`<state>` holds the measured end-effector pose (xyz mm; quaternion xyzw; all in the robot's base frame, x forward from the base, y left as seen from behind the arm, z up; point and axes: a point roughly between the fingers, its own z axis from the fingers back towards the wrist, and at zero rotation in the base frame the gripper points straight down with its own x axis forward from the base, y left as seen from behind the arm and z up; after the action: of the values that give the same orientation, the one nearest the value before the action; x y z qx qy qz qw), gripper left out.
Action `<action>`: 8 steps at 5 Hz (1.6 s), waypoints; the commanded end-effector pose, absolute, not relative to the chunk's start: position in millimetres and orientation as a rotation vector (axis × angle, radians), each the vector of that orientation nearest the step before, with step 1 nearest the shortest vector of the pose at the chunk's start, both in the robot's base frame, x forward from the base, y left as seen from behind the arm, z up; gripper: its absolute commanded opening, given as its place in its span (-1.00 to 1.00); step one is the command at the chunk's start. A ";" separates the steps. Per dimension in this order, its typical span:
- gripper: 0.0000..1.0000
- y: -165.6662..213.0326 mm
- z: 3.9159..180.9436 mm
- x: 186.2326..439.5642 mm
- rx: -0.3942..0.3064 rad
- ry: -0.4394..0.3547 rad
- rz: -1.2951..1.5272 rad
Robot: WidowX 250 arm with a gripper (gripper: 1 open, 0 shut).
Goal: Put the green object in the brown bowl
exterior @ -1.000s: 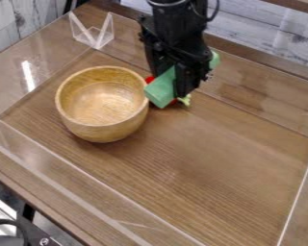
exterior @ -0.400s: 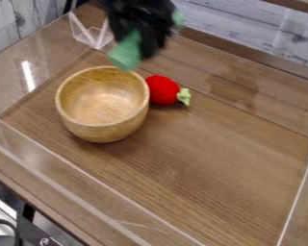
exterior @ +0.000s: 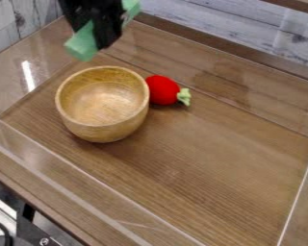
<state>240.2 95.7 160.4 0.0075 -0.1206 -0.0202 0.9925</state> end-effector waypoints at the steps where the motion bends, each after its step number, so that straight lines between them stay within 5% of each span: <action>1: -1.00 103.6 149.0 246.1 0.032 -0.248 0.004; 4: -1.00 94.1 135.6 261.4 0.046 -0.230 0.055; 8: -1.00 114.0 143.3 252.5 0.057 -0.222 0.090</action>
<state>250.1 110.5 129.9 0.0173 -0.0892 0.0434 0.9949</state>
